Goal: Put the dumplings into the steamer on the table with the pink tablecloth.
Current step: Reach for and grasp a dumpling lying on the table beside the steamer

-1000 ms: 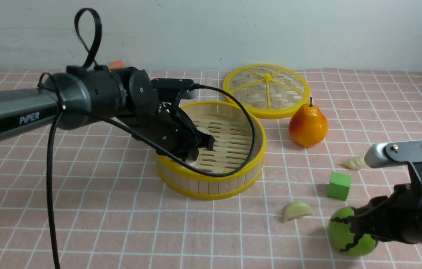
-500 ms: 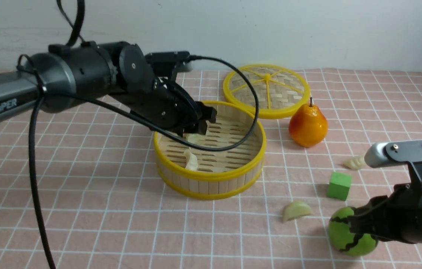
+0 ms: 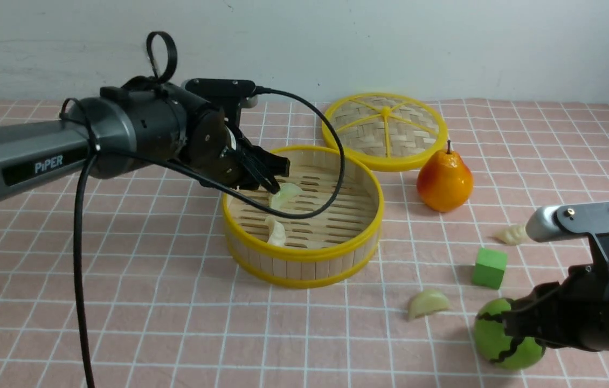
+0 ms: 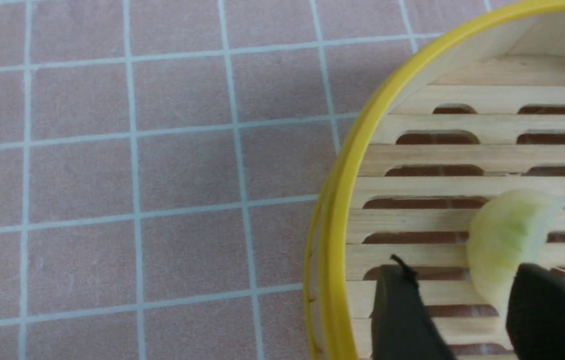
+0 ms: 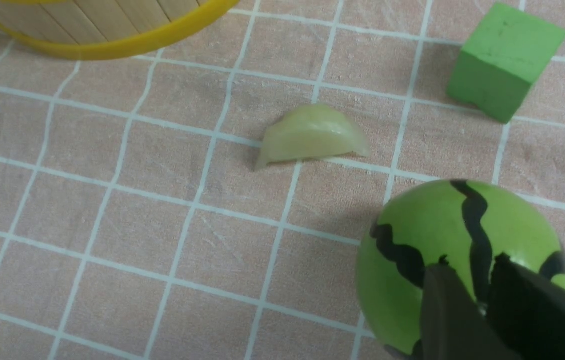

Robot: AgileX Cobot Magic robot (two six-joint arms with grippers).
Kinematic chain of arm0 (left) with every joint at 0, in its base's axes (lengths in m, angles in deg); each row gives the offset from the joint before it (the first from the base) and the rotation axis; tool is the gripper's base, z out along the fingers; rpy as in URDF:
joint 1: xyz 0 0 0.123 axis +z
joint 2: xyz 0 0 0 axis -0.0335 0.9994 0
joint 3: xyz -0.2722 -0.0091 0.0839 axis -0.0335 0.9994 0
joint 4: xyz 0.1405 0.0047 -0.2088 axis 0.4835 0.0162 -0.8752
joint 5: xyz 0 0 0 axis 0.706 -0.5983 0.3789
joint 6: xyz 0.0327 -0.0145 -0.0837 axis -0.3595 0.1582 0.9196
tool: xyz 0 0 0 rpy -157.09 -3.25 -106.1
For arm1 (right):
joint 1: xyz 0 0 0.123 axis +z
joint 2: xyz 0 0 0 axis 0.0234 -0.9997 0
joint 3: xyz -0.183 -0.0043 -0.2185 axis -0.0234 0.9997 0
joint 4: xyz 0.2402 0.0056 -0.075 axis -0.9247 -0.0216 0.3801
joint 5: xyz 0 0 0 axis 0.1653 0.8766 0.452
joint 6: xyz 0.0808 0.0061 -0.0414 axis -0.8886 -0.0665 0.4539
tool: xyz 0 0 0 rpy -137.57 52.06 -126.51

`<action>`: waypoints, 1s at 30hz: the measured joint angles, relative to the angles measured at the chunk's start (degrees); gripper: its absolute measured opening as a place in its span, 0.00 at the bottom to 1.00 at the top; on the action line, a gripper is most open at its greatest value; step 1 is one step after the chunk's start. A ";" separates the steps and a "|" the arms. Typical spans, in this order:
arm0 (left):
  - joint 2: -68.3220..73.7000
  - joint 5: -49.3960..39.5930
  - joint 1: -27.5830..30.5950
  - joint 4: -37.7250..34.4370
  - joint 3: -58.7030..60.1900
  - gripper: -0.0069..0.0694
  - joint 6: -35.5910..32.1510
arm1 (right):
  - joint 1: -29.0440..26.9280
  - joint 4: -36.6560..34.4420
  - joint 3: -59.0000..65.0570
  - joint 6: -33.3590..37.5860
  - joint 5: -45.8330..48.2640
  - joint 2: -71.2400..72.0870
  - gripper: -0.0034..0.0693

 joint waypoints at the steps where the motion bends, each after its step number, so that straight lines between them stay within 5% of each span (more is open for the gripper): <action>1: 0.05 -0.10 0.00 0.24 0.00 0.54 0.34 | 0.00 0.00 0.00 0.00 0.00 0.00 0.24; 5: 1.08 -0.43 0.00 3.50 0.00 0.68 2.85 | 0.00 0.06 0.00 0.00 0.00 0.00 0.24; 8: 1.78 -0.69 0.00 4.50 0.00 0.68 4.41 | 0.00 0.11 0.00 0.00 -0.02 0.00 0.24; 12: 2.71 -1.37 0.00 5.54 0.00 0.59 9.35 | 0.00 0.11 0.00 0.00 -0.02 0.00 0.25; 17: 3.02 -4.71 0.00 6.39 0.00 0.25 14.49 | 0.00 -0.05 0.00 0.00 -0.02 0.00 0.25; 20: 3.02 -5.94 0.00 6.68 0.00 0.13 15.01 | 0.00 -0.05 0.00 0.00 0.03 0.00 0.25; 30: 1.37 -12.65 -0.08 2.88 -0.05 0.14 16.44 | 0.00 -0.05 0.00 0.00 0.08 0.00 0.26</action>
